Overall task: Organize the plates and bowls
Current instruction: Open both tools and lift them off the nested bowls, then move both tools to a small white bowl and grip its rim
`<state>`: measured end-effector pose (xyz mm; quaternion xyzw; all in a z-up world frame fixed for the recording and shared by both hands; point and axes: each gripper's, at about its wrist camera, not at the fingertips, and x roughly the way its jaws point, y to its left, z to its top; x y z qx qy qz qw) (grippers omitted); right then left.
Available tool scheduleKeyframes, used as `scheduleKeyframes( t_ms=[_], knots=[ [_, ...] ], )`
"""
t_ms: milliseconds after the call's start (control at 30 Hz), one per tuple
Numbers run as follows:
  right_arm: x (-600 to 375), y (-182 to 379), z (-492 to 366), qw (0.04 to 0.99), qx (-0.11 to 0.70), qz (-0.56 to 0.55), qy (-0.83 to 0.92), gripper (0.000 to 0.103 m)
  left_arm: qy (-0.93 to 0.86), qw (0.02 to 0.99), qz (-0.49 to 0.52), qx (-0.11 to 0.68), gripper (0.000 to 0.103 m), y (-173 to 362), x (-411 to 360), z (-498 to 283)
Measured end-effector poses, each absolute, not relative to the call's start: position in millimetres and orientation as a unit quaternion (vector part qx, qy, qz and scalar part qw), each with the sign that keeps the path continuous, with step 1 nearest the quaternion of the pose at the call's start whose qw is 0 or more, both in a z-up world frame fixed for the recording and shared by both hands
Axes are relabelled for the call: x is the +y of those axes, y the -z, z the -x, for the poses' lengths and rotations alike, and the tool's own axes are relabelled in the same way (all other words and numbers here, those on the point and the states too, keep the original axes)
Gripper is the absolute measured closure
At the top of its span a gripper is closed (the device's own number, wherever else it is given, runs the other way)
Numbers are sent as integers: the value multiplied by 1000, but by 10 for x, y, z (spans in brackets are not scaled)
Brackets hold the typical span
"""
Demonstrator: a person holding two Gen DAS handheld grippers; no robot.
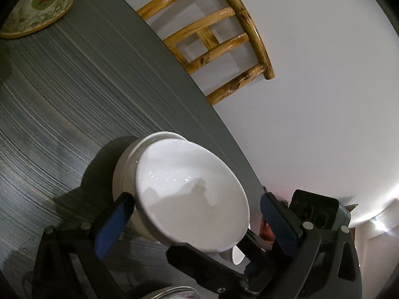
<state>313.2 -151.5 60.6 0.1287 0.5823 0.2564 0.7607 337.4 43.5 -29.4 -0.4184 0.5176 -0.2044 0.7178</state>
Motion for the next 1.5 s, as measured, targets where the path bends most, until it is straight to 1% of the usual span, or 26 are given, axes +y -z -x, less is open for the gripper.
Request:
scheduleKeyframes(
  t_ms=[267, 533, 633, 867, 1100, 1167, 1300, 1500],
  knots=[
    [-1528, -659, -3100, 757, 608, -82, -225, 2, 205, 724, 423, 505, 0, 174, 510, -3322],
    [-1939, -704, -2884, 757, 600, -158, -205, 2, 207, 720, 423, 510, 0, 163, 478, -3159],
    [-2133, -763, -2745, 762, 592, -174, -195, 2, 213, 722, 408, 516, 0, 109, 398, -3077],
    [-2832, -863, -2314, 781, 570, -216, -136, 2, 238, 730, 350, 537, 0, -24, -58, -2840],
    [-3538, -921, -2017, 789, 561, -236, -81, 2, 279, 686, 362, 566, 0, -32, -722, -2835],
    [-3756, -893, -1982, 786, 559, -257, -68, 2, 294, 671, 366, 574, 0, -19, -908, -2872],
    [-4097, -690, -1990, 770, 559, -303, -57, 2, 303, 654, 367, 588, 0, 39, -1260, -3002],
    [-4244, -389, -2007, 755, 563, -331, -52, 2, 300, 654, 336, 608, 0, 196, -1654, -3198]
  ],
)
